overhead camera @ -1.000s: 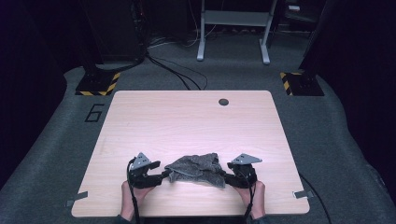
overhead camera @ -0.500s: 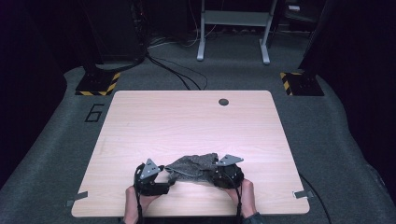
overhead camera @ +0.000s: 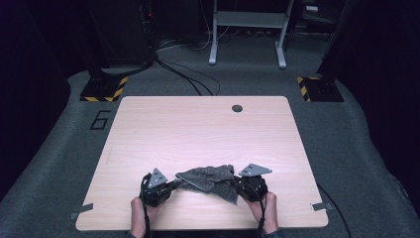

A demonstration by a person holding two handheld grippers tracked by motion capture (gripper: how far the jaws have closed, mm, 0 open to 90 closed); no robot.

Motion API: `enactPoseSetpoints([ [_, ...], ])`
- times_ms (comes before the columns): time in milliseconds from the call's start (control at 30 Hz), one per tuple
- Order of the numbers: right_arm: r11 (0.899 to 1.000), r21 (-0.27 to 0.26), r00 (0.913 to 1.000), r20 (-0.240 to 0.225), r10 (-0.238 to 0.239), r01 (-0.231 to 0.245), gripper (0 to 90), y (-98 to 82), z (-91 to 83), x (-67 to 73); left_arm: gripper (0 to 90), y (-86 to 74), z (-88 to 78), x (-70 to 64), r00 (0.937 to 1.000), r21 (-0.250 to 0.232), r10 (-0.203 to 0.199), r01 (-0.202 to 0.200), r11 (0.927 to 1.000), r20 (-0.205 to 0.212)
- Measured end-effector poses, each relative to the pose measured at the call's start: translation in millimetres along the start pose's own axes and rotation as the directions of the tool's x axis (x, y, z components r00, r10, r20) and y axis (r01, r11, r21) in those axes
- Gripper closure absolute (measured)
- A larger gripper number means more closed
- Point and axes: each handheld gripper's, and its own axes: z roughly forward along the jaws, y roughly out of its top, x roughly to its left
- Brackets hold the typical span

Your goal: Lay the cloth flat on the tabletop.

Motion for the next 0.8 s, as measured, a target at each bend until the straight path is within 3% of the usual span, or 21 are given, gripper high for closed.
enactPoseSetpoints([
  [133,0.999,-0.041,0.9997,-0.006,0.025,-0.025,80.2,4.8,-18.4,-2.6,87.0,0.2,-8.0,9.0,0.9997,-0.005,-0.015,0.015,0.9999,-0.021],
  [300,0.998,-0.054,0.9992,0.023,0.034,-0.032,78.8,16.9,-22.9,-7.4,85.5,4.0,-8.2,21.0,0.9981,-0.013,-0.047,0.047,0.9988,-0.038],
  [367,0.999,-0.034,0.9988,0.031,0.038,-0.036,77.2,21.7,-10.8,-13.2,74.1,6.3,-3.7,23.8,0.9956,-0.014,-0.079,0.078,0.9968,-0.051],
  [467,0.998,-0.003,0.9977,0.038,0.056,-0.056,71.4,25.4,14.4,-23.1,48.7,10.8,-3.2,20.8,0.9934,-0.011,-0.096,0.095,0.9954,-0.062],
  [600,0.996,0.029,0.9952,0.060,0.077,-0.079,55.7,26.1,32.5,-26.3,36.3,16.1,-9.0,7.8,0.9970,-0.024,-0.034,0.032,0.9992,-0.070],
  [700,0.997,0.000,0.9933,0.085,0.078,-0.078,51.8,25.6,25.7,-23.8,33.2,21.9,-8.9,-2.4,0.9980,-0.030,0.007,-0.009,0.9995,-0.063],
  [800,0.997,0.003,0.9942,0.080,0.073,-0.073,49.5,23.9,19.8,-21.3,32.0,28.9,-0.8,-9.5,0.9972,-0.011,0.052,-0.053,0.9985,-0.053],
])
